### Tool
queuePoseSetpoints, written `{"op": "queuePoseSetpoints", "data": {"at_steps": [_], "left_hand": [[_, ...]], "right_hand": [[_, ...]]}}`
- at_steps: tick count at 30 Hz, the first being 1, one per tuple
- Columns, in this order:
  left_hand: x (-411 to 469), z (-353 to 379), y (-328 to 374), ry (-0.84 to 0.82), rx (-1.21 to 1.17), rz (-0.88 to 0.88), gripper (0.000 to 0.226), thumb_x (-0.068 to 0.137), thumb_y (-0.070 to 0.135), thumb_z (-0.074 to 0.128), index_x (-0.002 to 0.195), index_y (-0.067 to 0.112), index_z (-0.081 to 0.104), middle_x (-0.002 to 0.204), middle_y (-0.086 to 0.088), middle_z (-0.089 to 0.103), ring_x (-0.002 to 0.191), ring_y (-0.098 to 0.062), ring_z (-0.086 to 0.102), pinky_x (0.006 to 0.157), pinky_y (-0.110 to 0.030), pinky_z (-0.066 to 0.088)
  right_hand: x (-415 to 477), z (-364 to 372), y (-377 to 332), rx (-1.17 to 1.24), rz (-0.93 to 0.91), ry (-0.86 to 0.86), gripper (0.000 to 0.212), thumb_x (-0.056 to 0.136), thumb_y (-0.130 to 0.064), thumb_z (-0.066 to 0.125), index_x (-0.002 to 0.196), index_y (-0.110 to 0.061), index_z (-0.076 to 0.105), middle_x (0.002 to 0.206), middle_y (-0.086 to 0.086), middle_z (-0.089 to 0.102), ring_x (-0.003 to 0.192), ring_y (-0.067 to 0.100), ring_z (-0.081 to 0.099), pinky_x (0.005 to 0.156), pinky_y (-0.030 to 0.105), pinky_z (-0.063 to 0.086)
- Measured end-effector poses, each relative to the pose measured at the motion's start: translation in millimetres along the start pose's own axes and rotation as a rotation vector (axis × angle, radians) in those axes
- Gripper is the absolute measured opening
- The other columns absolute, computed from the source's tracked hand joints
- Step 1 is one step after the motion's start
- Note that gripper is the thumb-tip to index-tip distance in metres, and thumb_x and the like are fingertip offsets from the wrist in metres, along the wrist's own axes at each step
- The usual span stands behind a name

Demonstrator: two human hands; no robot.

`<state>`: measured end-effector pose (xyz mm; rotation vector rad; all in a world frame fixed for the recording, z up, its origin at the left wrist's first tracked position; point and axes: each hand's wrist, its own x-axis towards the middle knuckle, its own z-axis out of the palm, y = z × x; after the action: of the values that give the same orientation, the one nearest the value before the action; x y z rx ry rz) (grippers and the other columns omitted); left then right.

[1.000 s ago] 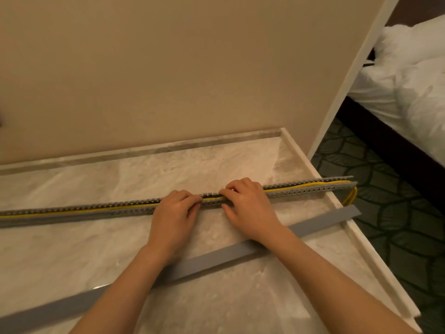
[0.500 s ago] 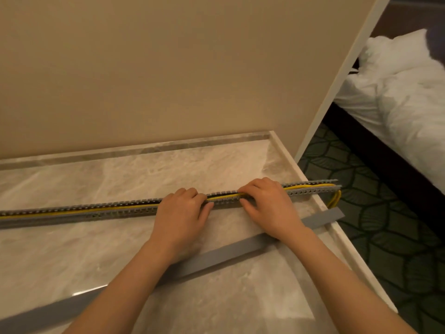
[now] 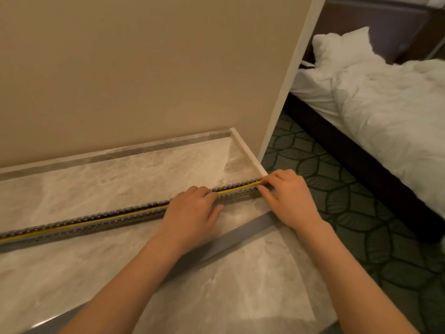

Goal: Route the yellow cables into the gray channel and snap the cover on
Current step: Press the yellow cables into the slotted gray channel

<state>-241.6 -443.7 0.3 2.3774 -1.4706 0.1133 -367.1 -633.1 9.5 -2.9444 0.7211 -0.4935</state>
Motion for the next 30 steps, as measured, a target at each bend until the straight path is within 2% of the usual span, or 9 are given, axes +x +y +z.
{"op": "queuePoseSetpoints", "data": {"at_steps": [4,8,13,17,18,20,23,26,30], "left_hand": [[1,1,5,-0.010,0.000,-0.019,0.032,0.090,0.038,0.049,0.107,0.015,0.063,0.101,-0.005,0.065,0.095,-0.028,0.058,0.075,-0.037,0.045],[1,3,5,-0.056,0.006,-0.046,0.035,0.091,0.039,0.048,0.115,0.016,0.058,0.107,-0.004,0.064,0.099,-0.027,0.056,0.080,-0.036,0.044],[3,4,6,-0.104,0.033,-0.072,0.038,0.091,0.042,0.043,0.120,0.019,0.053,0.112,-0.002,0.061,0.103,-0.025,0.055,0.083,-0.036,0.042],[2,4,5,-0.101,0.038,-0.098,0.038,0.091,0.041,0.044,0.121,0.020,0.054,0.111,0.000,0.063,0.101,-0.025,0.058,0.078,-0.036,0.046],[2,5,6,-0.095,0.034,-0.100,0.036,0.091,0.038,0.046,0.120,0.019,0.055,0.110,-0.001,0.064,0.100,-0.026,0.059,0.077,-0.037,0.046],[1,5,7,-0.084,0.018,-0.110,0.033,0.089,0.031,0.050,0.117,0.016,0.058,0.107,-0.004,0.066,0.096,-0.029,0.060,0.075,-0.039,0.048],[0,6,9,-0.088,0.039,-0.100,0.031,0.087,0.026,0.052,0.113,0.012,0.060,0.104,-0.007,0.066,0.093,-0.031,0.061,0.075,-0.040,0.049],[0,5,9,-0.079,0.047,-0.094,0.030,0.088,0.025,0.052,0.113,0.012,0.060,0.103,-0.008,0.067,0.092,-0.032,0.061,0.074,-0.040,0.049],[2,3,5,-0.072,0.067,-0.091,0.026,0.089,0.018,0.052,0.112,0.017,0.062,0.101,-0.005,0.070,0.090,-0.033,0.063,0.069,-0.042,0.052]], "right_hand": [[-3,14,-4,-0.122,0.004,-0.031,0.037,0.090,-0.047,0.046,0.108,-0.019,0.062,0.107,0.000,0.059,0.102,0.025,0.046,0.088,0.039,0.035],[-3,19,-7,-0.149,-0.003,-0.023,0.038,0.089,-0.047,0.048,0.109,-0.018,0.061,0.108,0.001,0.061,0.103,0.025,0.045,0.087,0.039,0.034],[-7,15,7,0.265,0.073,0.086,0.022,0.087,-0.027,0.060,0.106,-0.018,0.067,0.100,-0.002,0.066,0.097,0.017,0.052,0.086,0.029,0.039],[-11,11,22,0.583,0.386,0.285,0.011,0.087,-0.020,0.059,0.091,-0.020,0.070,0.086,-0.005,0.067,0.083,0.007,0.058,0.076,0.012,0.041],[-11,11,28,0.627,0.513,0.328,0.012,0.088,-0.021,0.058,0.088,-0.020,0.070,0.084,-0.004,0.068,0.081,0.008,0.059,0.075,0.015,0.044],[-10,13,43,0.751,0.810,0.354,0.018,0.090,-0.025,0.054,0.090,-0.017,0.069,0.086,0.002,0.070,0.083,0.015,0.062,0.081,0.031,0.050],[-10,17,63,1.159,1.203,0.129,0.030,0.096,-0.036,0.043,0.107,-0.015,0.061,0.093,0.008,0.069,0.088,0.022,0.064,0.088,0.041,0.049],[-12,24,77,1.540,1.265,-0.141,0.032,0.097,-0.046,0.036,0.111,-0.022,0.053,0.101,0.012,0.069,0.098,0.029,0.064,0.087,0.044,0.050],[-3,28,82,1.830,1.329,-0.096,0.020,0.093,-0.033,0.052,0.103,-0.017,0.059,0.102,0.008,0.067,0.086,0.015,0.063,0.067,0.034,0.050]]}}
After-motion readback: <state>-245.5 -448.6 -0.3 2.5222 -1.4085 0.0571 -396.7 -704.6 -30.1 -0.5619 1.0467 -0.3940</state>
